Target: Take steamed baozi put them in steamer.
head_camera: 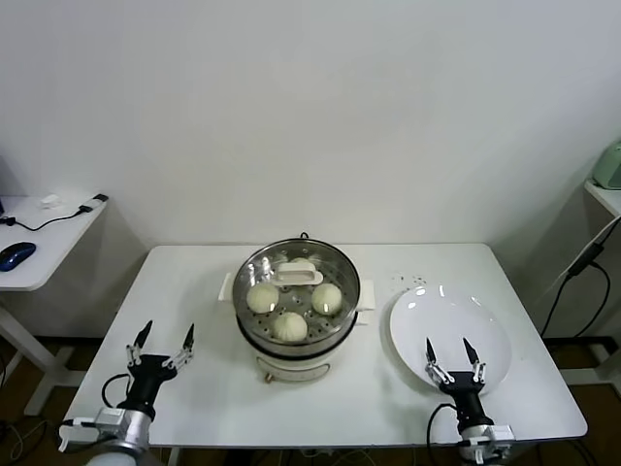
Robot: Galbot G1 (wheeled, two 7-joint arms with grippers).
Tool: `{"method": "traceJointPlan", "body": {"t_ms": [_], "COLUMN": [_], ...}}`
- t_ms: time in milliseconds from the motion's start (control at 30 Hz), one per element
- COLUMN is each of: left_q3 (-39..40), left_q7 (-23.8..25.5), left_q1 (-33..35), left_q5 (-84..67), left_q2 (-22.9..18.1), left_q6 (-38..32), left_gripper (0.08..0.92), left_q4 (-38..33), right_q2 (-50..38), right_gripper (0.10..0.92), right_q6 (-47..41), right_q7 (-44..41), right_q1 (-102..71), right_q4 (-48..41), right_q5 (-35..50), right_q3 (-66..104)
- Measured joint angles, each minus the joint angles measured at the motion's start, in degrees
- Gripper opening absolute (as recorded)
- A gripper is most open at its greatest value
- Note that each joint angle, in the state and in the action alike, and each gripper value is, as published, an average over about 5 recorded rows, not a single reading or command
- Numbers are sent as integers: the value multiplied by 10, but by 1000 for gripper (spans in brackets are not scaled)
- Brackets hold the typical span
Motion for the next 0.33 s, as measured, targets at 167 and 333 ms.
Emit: {"method": "traceJointPlan", "body": {"t_ms": [167, 333], "left_q3": [8, 12], "left_q7": [1, 2], "left_q1": [3, 5], "left_q5": [-4, -6], "left_q2": [0, -1], "left_q6": [-15, -23], "left_gripper": [823, 823], "left_q4": [12, 18], "right_q2": [1, 1], "right_gripper": [823, 823], "right_q6": [1, 1], "right_q7": [0, 0], "right_q1": [-1, -2], "right_q4": [-2, -2], "right_q5": [1, 0], "right_q3": [0, -2]}}
